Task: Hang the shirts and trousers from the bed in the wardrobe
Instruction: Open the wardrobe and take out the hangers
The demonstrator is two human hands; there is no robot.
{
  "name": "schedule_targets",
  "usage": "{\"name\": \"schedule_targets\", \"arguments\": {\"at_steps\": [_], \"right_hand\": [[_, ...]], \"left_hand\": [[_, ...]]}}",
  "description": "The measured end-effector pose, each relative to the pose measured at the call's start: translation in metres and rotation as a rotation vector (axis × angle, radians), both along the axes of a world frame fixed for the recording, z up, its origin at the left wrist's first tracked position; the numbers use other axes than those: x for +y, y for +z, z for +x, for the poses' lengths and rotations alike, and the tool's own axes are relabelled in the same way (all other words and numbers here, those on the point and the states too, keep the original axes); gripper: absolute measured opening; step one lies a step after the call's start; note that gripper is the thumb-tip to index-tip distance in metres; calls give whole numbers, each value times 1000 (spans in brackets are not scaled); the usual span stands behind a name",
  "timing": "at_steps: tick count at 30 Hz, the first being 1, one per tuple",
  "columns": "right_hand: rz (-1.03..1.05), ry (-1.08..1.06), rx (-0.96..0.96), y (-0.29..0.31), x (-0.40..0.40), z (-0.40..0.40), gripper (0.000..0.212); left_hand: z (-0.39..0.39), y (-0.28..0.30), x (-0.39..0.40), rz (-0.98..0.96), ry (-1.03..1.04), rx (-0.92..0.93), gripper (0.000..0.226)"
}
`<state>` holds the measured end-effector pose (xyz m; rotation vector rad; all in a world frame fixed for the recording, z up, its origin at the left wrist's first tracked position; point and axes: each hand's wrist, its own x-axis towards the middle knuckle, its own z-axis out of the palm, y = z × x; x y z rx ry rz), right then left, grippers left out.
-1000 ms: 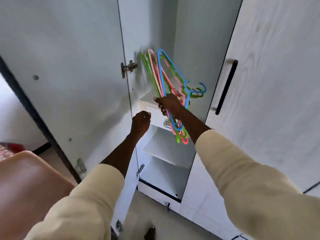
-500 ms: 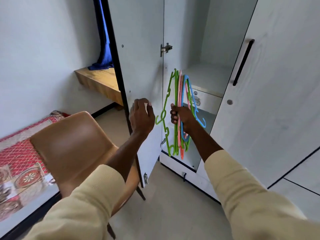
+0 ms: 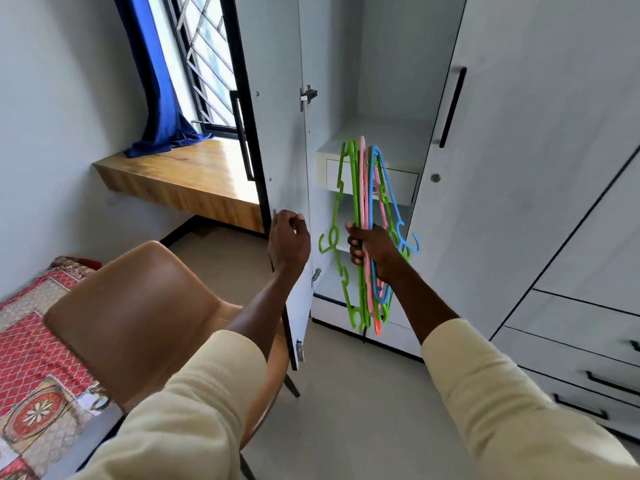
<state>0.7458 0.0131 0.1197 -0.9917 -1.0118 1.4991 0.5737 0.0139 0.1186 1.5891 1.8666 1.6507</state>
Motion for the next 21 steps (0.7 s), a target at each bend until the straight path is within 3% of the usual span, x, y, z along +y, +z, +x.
{"name": "schedule_targets", "arguments": {"at_steps": [8, 12, 17, 19, 21], "right_hand": [[-16, -158, -141, 1, -28, 31, 24], [-40, -183, -160, 9, -33, 38, 20], [-54, -171, -422, 11, -29, 37, 11], [-44, -110, -549, 9, -30, 30, 16], [-28, -60, -630, 5, -32, 25, 18]], "left_hand": [[33, -7, -3, -160, -240, -64, 12], [48, 0, -1, -274, -447, -359, 20], [66, 22, 4, -613, -767, -773, 39], [70, 30, 9, -709, -826, -728, 47], [73, 30, 17, -731, -746, -645, 50]]}}
